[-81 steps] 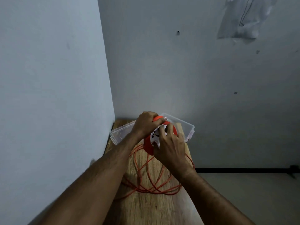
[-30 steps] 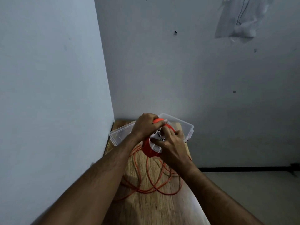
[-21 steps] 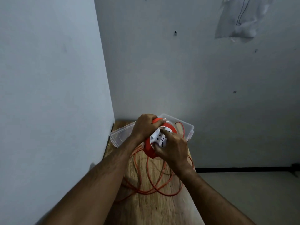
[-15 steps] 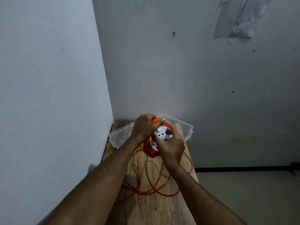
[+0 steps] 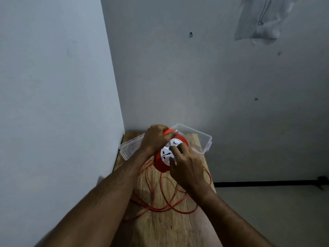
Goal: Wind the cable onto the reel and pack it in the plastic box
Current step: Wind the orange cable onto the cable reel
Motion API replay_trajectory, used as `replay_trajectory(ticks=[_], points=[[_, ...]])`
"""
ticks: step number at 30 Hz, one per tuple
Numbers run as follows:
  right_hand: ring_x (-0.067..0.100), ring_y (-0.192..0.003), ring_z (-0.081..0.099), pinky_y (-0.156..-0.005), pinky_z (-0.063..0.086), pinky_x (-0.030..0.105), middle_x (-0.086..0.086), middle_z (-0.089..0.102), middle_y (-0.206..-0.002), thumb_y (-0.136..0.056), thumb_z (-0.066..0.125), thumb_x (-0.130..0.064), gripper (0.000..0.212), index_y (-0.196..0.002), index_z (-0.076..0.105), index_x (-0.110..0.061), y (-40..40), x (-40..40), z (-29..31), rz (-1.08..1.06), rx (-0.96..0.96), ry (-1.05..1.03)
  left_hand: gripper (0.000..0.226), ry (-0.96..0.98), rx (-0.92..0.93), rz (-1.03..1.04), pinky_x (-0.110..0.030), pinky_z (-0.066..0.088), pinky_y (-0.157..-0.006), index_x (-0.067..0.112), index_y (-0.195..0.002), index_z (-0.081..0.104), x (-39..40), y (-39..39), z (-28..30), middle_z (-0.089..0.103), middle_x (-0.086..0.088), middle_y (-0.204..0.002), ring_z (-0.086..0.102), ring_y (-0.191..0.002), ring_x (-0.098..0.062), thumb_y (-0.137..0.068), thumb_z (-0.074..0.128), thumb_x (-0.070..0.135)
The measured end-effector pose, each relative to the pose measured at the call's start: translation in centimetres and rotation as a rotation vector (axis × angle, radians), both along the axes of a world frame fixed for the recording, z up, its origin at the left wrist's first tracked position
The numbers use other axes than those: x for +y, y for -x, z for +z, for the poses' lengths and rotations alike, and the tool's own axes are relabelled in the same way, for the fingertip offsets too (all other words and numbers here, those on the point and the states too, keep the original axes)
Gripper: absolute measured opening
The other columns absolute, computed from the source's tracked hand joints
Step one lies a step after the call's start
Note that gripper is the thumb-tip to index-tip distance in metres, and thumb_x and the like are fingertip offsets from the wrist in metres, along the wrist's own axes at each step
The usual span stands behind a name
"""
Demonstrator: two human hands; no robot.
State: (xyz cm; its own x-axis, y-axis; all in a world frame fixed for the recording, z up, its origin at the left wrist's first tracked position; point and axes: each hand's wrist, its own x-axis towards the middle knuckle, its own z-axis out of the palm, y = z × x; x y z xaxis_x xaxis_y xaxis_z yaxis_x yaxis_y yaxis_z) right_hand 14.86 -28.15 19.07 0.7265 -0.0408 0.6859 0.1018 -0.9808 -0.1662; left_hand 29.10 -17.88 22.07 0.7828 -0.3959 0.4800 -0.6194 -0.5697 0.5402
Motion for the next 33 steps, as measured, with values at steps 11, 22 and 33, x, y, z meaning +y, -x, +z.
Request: replay_trajectory(ticks=[11,22,33], points=[[0.032,-0.124,0.048,-0.091,0.047,0.046,0.016,0.048,-0.136,-0.065,0.082,-0.034,0.086,-0.143,0.046,-0.027,-0.7,-0.7,0.8,-0.039,0.279,0.172,0.045,0.027,0.047,-0.013,-0.019,0.038,-0.055,0.017,-0.069,0.067,-0.2,0.6,0.0,0.061,0.004,-0.061,0.057,-0.055,-0.006,-0.093,0.06,0.054],[0.021,-0.074,0.071,-0.073,0.057,0.028,0.004,0.075,-0.091,-0.071,0.081,-0.039,0.052,-0.115,0.068,-0.016,-1.7,-1.2,1.1,0.012,0.091,-0.152,0.053,0.036,0.009,0.008,-0.032,0.054,-0.065,0.017,-0.077,0.071,-0.5,1.0,0.1,0.07,0.002,-0.074,0.063,-0.067,-0.012,-0.09,0.054,0.065],[0.021,-0.092,0.069,-0.081,0.063,0.042,0.003,0.07,-0.101,-0.072,0.088,-0.044,0.054,-0.106,0.059,-0.016,-3.1,2.1,1.3,-0.343,0.134,-1.706,0.05,-0.023,-0.077,0.048,-0.03,0.047,-0.062,0.016,-0.073,0.065,-1.5,2.0,0.1,0.065,0.001,-0.074,0.059,-0.067,-0.016,-0.088,0.056,0.062]])
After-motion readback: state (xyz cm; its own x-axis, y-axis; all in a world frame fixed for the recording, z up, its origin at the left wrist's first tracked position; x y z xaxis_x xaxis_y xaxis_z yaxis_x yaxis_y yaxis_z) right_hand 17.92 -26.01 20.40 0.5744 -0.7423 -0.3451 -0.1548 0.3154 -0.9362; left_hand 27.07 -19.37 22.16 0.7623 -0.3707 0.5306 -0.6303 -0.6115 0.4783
